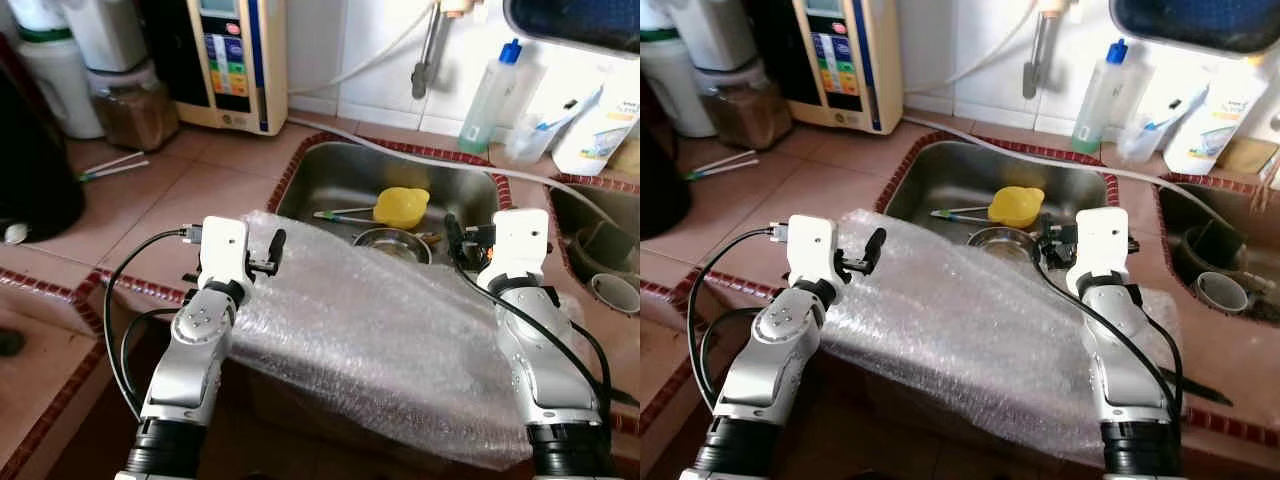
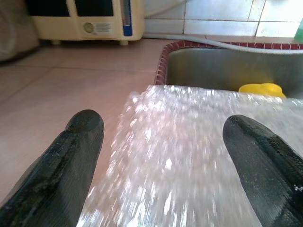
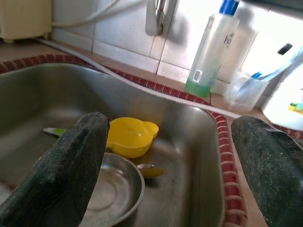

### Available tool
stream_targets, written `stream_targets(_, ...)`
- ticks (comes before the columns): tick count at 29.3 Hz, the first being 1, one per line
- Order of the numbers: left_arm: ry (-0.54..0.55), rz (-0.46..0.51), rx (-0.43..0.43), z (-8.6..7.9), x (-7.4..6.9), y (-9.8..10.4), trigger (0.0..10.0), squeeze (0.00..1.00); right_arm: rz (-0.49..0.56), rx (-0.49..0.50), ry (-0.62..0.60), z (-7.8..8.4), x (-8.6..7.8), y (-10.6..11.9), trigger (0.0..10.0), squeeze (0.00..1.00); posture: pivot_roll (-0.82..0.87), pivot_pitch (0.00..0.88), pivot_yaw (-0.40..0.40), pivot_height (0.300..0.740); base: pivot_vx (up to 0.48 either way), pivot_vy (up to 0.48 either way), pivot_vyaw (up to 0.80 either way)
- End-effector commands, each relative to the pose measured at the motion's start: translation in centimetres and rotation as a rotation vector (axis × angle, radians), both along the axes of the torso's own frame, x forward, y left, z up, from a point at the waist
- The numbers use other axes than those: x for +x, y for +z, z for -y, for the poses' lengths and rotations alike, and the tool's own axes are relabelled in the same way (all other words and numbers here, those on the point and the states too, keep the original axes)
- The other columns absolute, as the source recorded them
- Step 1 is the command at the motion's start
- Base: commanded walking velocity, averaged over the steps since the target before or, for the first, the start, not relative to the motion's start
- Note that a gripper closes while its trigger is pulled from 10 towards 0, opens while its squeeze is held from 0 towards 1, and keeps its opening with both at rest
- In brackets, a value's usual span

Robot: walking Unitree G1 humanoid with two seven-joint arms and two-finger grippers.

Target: Kitchen organization

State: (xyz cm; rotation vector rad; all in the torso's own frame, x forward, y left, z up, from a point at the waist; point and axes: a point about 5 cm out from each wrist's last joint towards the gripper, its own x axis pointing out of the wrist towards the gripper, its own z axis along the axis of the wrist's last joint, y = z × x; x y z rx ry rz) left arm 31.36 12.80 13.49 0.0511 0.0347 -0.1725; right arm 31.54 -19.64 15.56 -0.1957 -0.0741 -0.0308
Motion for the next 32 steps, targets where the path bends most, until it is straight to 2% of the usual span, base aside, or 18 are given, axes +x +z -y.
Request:
stream_targets(1, -0.005, 0.007, -0.003, 0.17, 0.03, 0.32, 10.0, 0.00, 0.012, 0.000, -0.009, 0.48, 0.12, 0.41, 10.0, 0.00, -0.04, 0.000, 0.008, 0.740, -0.296, 0.000, 0.00)
stream_targets(14, -0.014, 0.002, -0.011, 0.30, 0.00, 0.24, 10.0, 0.00, 0.018, 0.002, -0.022, 0.68, 0.02, 0.48, 10.0, 0.00, -0.04, 0.000, 0.012, 0.740, -0.281, 0.000, 0.00)
stream_targets(32, -0.004, -0.004, -0.030, 0.17, 0.03, 0.20, 10.0, 0.00, 0.014, 0.005, -0.023, 0.57, -0.02, 0.35, 10.0, 0.00, -0.04, 0.000, 0.007, 0.740, 0.000, 0.000, 0.00)
